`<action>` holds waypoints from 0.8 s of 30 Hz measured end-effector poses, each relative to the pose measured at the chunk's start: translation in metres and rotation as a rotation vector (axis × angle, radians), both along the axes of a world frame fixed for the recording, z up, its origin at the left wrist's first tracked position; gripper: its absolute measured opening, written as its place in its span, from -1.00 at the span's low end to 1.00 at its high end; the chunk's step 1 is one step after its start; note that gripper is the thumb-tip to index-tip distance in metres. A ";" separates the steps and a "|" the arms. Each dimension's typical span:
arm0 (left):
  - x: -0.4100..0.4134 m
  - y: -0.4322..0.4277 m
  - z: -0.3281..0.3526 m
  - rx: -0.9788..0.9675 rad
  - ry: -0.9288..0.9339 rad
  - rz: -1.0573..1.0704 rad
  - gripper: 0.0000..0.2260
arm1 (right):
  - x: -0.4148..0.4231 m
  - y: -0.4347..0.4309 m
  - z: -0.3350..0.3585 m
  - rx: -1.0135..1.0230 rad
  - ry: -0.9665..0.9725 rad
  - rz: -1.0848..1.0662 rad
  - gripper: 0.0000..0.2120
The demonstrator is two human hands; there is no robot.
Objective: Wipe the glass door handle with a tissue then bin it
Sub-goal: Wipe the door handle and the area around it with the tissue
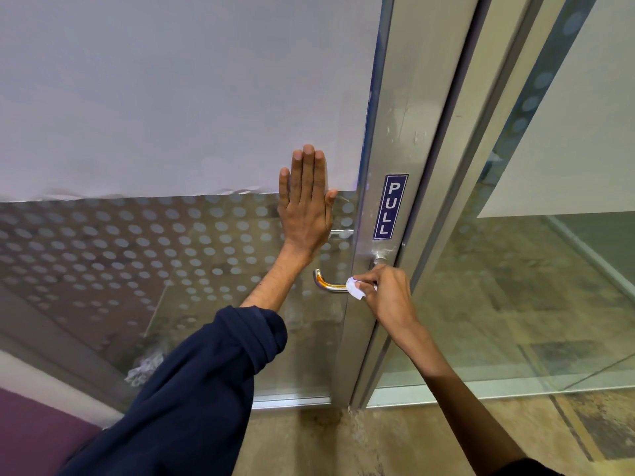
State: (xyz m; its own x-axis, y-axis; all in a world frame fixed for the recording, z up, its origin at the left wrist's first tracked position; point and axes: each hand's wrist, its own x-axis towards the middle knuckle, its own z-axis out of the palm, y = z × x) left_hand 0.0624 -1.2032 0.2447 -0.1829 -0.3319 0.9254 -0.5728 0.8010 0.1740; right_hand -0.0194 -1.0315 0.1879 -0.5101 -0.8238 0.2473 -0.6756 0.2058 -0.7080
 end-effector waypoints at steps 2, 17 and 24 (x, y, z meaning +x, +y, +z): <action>0.000 0.000 0.000 0.002 0.004 -0.001 -0.49 | 0.005 -0.006 0.000 0.023 -0.001 0.038 -0.91; 0.000 -0.001 -0.002 -0.008 0.002 0.015 -0.48 | 0.045 -0.044 0.006 0.152 0.162 -0.021 -0.75; 0.000 -0.002 -0.004 0.001 -0.008 0.022 -0.48 | 0.038 -0.029 -0.001 0.048 0.215 0.062 -0.78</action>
State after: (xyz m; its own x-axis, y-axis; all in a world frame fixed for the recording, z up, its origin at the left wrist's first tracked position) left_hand 0.0628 -1.2048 0.2412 -0.1829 -0.3370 0.9236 -0.5918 0.7879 0.1703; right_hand 0.0183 -1.0606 0.1865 -0.3981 -0.8654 0.3044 -0.8222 0.1894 -0.5368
